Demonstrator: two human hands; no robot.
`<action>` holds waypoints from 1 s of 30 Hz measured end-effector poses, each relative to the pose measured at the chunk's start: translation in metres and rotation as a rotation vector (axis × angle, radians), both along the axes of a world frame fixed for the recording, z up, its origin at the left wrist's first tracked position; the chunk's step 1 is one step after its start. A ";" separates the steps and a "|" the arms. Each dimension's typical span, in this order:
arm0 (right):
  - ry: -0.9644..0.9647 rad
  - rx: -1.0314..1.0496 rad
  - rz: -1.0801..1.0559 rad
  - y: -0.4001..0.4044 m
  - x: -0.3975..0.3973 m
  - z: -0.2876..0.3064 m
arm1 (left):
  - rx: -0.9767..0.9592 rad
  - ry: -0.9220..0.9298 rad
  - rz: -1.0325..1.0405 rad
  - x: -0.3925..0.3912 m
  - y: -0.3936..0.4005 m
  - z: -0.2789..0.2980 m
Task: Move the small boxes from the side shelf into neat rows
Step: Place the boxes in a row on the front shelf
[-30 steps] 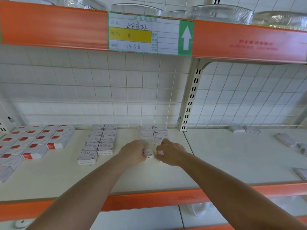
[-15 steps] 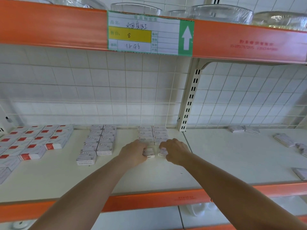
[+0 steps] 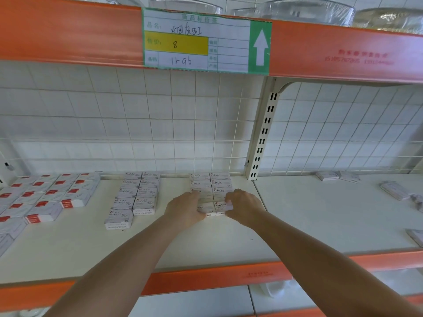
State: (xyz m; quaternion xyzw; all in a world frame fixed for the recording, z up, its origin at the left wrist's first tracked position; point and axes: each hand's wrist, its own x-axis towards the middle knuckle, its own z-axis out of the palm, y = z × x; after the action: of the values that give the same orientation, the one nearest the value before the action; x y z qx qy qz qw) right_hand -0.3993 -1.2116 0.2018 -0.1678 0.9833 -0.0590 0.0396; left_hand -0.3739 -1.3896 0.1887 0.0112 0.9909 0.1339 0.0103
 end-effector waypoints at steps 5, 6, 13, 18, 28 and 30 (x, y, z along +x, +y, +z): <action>0.027 0.009 -0.008 0.000 -0.003 -0.002 | -0.004 0.016 0.009 -0.003 0.005 0.001; 0.031 0.007 -0.011 0.000 -0.004 -0.002 | -0.005 0.022 0.010 -0.004 0.006 0.000; 0.042 -0.029 -0.026 -0.002 -0.009 -0.004 | -0.008 0.055 0.039 -0.009 0.006 0.000; 0.030 -0.036 -0.024 -0.003 -0.013 -0.006 | -0.029 0.046 0.044 -0.011 0.003 -0.001; 0.012 -0.043 -0.033 -0.003 -0.016 -0.006 | -0.018 0.033 0.029 -0.013 0.002 -0.001; 0.010 -0.037 -0.030 -0.004 -0.014 -0.005 | -0.016 0.032 0.027 -0.012 0.002 -0.001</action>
State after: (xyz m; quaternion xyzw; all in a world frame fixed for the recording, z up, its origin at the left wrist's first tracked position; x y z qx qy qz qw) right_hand -0.4136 -1.2153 0.1963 -0.1539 0.9846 -0.0767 0.0308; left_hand -0.3858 -1.3878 0.1879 0.0000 0.9920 0.1261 -0.0074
